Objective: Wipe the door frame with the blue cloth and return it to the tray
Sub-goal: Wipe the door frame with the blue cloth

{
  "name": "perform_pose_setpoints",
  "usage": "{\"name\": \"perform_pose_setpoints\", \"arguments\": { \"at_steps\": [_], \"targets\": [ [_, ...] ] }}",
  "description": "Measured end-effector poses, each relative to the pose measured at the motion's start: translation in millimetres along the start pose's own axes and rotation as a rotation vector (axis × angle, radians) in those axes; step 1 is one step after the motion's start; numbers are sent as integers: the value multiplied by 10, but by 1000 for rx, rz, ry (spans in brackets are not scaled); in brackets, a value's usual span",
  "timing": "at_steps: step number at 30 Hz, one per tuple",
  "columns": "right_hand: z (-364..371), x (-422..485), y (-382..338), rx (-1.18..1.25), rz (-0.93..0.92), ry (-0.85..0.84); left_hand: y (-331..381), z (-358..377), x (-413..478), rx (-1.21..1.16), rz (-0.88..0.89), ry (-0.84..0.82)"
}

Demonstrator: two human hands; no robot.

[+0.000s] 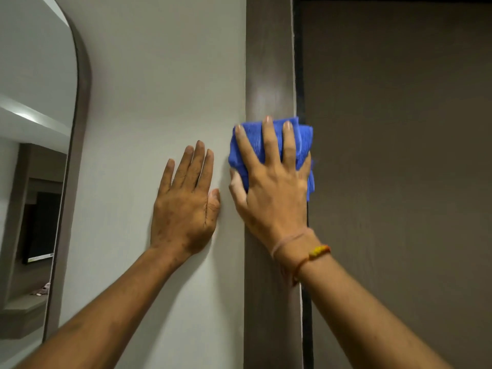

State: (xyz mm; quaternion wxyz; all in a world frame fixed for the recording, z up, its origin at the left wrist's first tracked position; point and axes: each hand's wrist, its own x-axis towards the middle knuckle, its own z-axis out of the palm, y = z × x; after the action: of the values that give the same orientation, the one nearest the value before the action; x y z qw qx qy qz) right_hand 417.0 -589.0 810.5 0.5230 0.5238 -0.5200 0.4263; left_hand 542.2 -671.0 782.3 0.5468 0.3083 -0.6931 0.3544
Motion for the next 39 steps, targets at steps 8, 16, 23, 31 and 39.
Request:
{"name": "perform_pose_setpoints", "arguments": {
  "at_steps": [8, 16, 23, 31, 39],
  "targets": [
    [-111, 270, 155, -55, -70, -84, 17, -1, -10, 5, -9, -7],
    [-24, 274, 54, -53, 1, 0, -4, 20, -9, 3, 6, -1],
    [-28, -210, 71, -67, -84, -76, 7, 4, -11, -12, 4, -9],
    [-73, 738, 96, -78, -13, -17, -33, -2, -18, 1, 18, -13],
    [-1, -366, 5, -51, -44, -43, -31, -6, -23, -2, 21, -16]
  ]
}}
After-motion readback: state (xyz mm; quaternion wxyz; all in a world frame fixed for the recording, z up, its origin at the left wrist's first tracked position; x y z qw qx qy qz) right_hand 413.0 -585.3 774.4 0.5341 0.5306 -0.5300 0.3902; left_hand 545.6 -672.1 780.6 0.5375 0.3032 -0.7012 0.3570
